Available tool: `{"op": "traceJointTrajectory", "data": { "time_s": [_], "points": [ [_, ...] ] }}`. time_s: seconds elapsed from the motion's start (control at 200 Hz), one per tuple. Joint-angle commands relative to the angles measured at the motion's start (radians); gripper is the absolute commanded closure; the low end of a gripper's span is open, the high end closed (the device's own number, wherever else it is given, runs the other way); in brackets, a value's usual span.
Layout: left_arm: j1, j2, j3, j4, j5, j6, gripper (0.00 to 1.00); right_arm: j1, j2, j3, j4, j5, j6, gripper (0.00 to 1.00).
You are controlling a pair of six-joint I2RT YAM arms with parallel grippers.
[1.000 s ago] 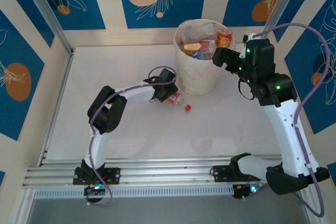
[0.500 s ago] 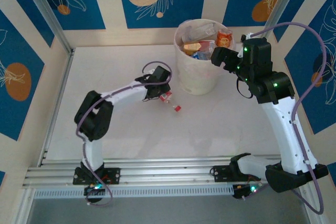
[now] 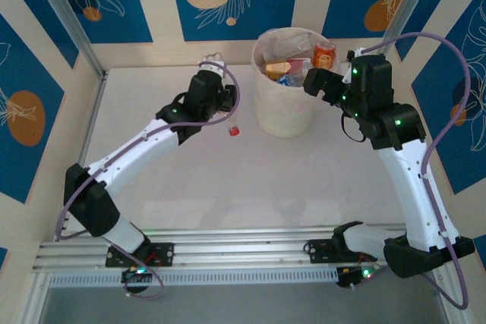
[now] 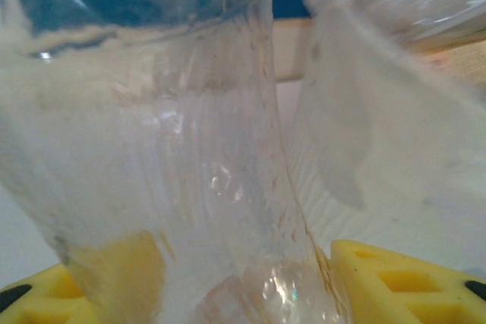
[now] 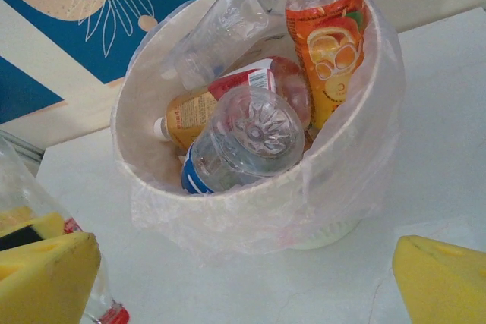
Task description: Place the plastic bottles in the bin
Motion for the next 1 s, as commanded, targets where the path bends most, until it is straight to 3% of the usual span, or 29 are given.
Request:
{"op": "traceJointTrajectory", "data": {
  "time_s": [0.0,0.305,0.58,0.995],
  "points": [
    [0.006,-0.036,0.085,0.089,0.095,0.252,0.53,0.006,-0.017,0.020,0.012,-0.018,0.023,0.01],
    [0.008,0.039,0.295,0.194,0.278,0.402,0.52,0.007,-0.020,0.014,0.010,-0.025,0.032,0.01],
    [0.008,0.242,0.550,0.292,0.419,0.584,0.52,0.007,-0.029,0.023,0.016,-0.013,0.029,0.01],
    [0.008,0.603,1.033,0.065,0.454,0.778,0.51,0.007,-0.059,0.002,0.021,0.129,0.059,0.01]
  ]
}}
